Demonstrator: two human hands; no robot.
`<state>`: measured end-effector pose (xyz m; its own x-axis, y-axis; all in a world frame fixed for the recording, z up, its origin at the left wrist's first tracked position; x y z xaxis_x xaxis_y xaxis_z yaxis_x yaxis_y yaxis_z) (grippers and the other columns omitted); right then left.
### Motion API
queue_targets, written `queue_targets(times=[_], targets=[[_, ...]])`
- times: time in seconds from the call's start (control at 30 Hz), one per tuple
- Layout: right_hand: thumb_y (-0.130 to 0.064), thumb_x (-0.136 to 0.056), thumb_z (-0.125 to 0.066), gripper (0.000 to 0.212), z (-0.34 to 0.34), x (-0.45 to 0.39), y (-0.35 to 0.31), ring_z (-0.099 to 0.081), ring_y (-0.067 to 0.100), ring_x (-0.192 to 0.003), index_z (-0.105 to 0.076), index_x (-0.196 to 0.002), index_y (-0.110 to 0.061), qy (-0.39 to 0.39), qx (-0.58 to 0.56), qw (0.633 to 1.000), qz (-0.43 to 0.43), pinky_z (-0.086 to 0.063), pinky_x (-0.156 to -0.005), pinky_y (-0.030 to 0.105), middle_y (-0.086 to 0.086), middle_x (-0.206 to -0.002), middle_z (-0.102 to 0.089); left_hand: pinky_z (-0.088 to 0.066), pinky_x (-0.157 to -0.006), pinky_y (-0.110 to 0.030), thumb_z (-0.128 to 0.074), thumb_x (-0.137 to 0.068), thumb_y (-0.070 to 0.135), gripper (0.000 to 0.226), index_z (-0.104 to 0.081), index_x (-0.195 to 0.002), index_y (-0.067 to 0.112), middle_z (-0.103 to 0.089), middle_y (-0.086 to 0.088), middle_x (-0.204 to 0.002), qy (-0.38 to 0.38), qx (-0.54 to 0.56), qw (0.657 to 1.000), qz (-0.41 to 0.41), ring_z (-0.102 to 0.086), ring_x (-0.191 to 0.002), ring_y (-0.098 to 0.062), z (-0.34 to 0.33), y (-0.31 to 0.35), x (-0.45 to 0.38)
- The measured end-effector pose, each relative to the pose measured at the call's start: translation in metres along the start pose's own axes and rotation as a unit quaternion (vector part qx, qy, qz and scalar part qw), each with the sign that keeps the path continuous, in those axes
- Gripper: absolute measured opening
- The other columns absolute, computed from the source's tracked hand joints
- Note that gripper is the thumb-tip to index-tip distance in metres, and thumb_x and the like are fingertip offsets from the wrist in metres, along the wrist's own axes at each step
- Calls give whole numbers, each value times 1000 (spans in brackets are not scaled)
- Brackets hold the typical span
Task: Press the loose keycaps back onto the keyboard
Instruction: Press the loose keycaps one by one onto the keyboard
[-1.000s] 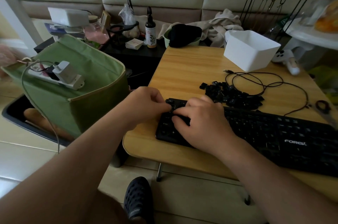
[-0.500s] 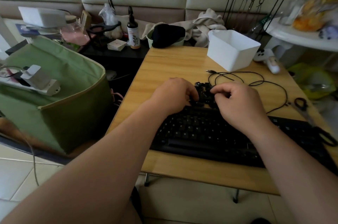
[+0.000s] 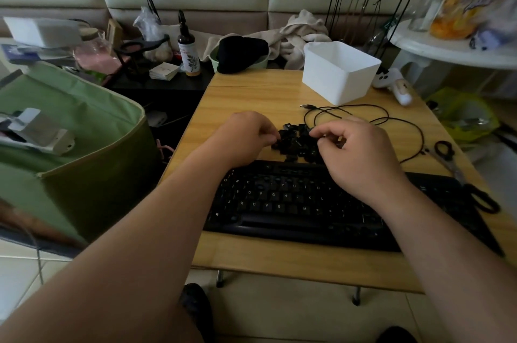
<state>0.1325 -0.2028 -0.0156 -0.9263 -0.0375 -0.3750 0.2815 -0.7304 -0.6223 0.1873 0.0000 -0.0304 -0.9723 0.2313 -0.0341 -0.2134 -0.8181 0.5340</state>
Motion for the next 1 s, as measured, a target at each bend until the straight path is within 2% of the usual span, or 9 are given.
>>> queue_targets(times=[0.1,0.17,0.23,0.3,0.43,0.73,0.87,1.0], targets=[[-20,-91,-72,33,-8,2,-9,-55,1,-80,-75,-118,-39,-23,-21,999,45,-45,-72,20,-15,-92,-61,-41,-61,-21,-60,-104,28,16,-75,-109,28,-68,11,-91,-10,94,995,10,-58,-74,-3,2,8,16],[-22,-88,-77,38,-14,5,-13,-54,-1,-82,-73,-122,-38,-37,-20,997,66,-42,-71,13,-16,-93,-60,-50,-66,-26,-61,-104,28,15,-75,-106,28,-75,6,-91,-37,155,987,17,-67,-77,-6,-2,11,24],[-18,-85,-82,32,-17,6,-16,-56,-3,-83,-77,-114,-33,-23,-26,996,86,-44,-72,13,-16,-93,-62,-55,-75,-32,-62,-104,26,15,-76,-104,27,-78,5,-92,-52,212,976,20,-69,-78,-5,-3,13,30],[-17,-83,-84,25,-17,7,-17,-59,-2,-84,-80,-105,-28,-6,-34,995,94,-47,-72,14,-15,-91,-65,-54,-74,-28,-61,-104,23,16,-77,-104,27,-78,5,-91,-49,242,969,18,-65,-74,-3,-1,13,32],[-18,-83,-85,24,-13,10,-15,-60,-2,-82,-80,-104,-27,2,-44,996,81,-43,-70,7,-17,-89,-66,-52,-69,-15,-59,-104,11,24,-77,-113,25,-76,7,-90,-64,305,950,16,-61,-77,-2,1,11,36],[-18,-81,-86,26,-8,15,-18,-61,3,-78,-79,-103,-29,14,-42,995,91,-41,-67,8,-18,-86,-66,-51,-76,-25,-60,-103,8,24,-76,-115,21,-76,8,-90,-79,321,944,16,-61,-80,-6,2,15,41],[-13,-82,-85,28,-7,15,-18,-64,2,-85,-80,-107,-26,16,-54,993,100,-49,-74,15,-14,-94,-69,-51,-76,-25,-58,-106,16,21,-76,-116,20,-76,3,-95,-92,346,933,26,-61,-77,-4,1,14,42],[-4,-86,-80,31,-8,15,-19,-65,1,-93,-81,-109,-24,-1,-113,990,90,-47,-78,8,-11,-102,-71,-52,-79,-28,-63,-103,19,14,-74,-112,19,-76,1,-92,-103,358,927,31,-64,-80,-6,-1,16,44]])
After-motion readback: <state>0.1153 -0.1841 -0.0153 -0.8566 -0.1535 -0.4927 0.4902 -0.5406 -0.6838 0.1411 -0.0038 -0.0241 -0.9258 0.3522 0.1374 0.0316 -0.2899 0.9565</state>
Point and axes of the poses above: each hand's wrist, its own x-axis away from the middle knuckle, its own z-axis out of the back of the hand, y = z × x, the point moved 4 cm from there along -x, towards the middle knuckle
